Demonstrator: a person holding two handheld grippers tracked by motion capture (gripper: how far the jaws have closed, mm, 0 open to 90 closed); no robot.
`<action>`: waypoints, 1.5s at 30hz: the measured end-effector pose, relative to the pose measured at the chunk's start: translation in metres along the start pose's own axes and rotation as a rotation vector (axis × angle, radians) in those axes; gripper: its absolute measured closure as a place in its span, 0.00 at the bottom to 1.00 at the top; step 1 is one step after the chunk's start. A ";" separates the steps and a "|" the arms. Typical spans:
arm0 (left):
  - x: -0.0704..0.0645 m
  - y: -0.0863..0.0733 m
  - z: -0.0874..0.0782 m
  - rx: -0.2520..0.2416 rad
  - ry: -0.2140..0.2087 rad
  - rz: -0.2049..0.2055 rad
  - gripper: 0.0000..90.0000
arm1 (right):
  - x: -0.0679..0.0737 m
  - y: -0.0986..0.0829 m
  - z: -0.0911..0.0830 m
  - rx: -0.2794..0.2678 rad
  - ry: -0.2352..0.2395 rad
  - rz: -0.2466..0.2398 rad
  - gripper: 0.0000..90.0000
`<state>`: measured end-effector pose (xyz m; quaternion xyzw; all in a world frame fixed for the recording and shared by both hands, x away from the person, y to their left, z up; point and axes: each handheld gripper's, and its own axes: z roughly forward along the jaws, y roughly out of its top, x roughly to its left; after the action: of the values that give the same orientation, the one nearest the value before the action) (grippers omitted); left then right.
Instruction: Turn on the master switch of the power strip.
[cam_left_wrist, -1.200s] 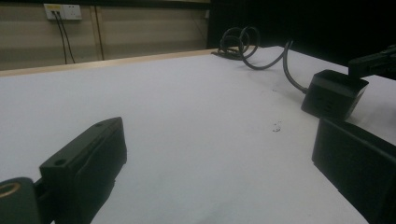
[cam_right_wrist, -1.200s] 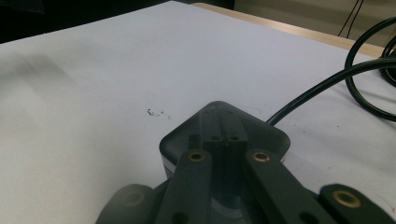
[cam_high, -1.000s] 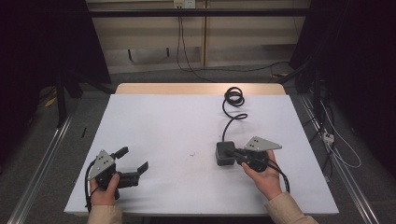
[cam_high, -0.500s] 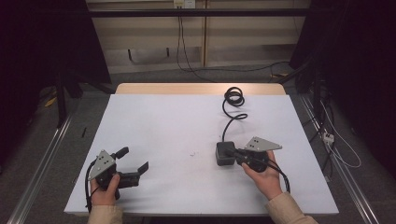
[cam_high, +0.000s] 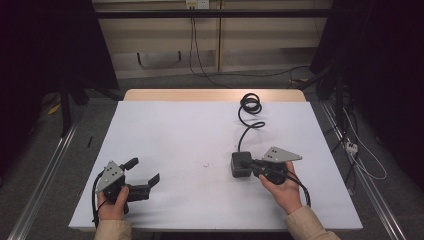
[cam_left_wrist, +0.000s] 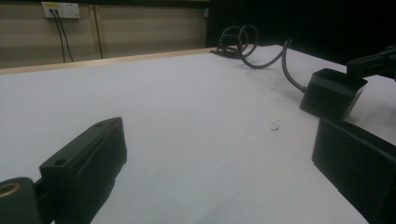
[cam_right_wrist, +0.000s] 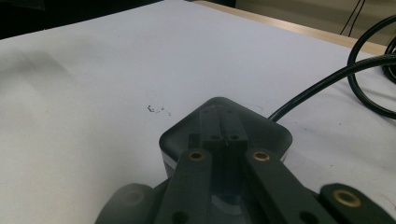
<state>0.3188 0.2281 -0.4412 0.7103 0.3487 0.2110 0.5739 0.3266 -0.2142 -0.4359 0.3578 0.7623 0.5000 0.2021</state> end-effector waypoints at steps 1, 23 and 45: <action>0.000 0.000 0.000 0.000 -0.001 0.000 0.03 | 0.000 0.000 0.000 0.000 -0.001 -0.003 1.00; 0.000 0.000 0.000 0.002 -0.001 0.004 0.03 | 0.000 -0.001 0.000 -0.003 -0.001 0.004 1.00; -0.001 0.000 0.000 -0.002 -0.001 0.002 0.03 | 0.001 0.000 0.001 0.007 -0.003 0.007 1.00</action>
<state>0.3183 0.2279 -0.4408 0.7101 0.3476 0.2118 0.5745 0.3264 -0.2136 -0.4365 0.3617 0.7627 0.4974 0.2002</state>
